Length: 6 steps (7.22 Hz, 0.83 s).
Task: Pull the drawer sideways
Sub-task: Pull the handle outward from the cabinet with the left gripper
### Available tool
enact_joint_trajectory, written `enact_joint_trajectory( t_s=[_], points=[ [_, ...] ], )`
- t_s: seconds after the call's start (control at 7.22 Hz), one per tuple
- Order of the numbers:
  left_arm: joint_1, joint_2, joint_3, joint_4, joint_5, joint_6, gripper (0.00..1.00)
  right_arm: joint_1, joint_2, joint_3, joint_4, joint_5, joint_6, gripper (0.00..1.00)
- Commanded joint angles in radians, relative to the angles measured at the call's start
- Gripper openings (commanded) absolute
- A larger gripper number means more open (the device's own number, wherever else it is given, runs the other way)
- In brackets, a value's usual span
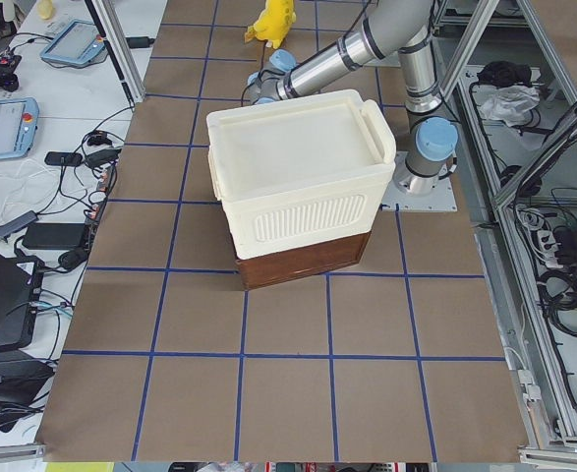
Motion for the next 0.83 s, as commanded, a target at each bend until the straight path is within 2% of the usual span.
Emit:
enact_joint_trajectory(
  t_s=[0.0, 0.69],
  points=[
    [-0.037, -0.001, 0.002, 0.008, 0.000, 0.000, 0.14, 0.000, 0.000, 0.000, 0.000, 0.000, 0.000, 1.00],
    [-0.065, -0.001, 0.002, 0.011, -0.017, -0.002, 0.14, 0.000, 0.000, 0.000, 0.000, 0.000, 0.000, 1.00]
  ],
)
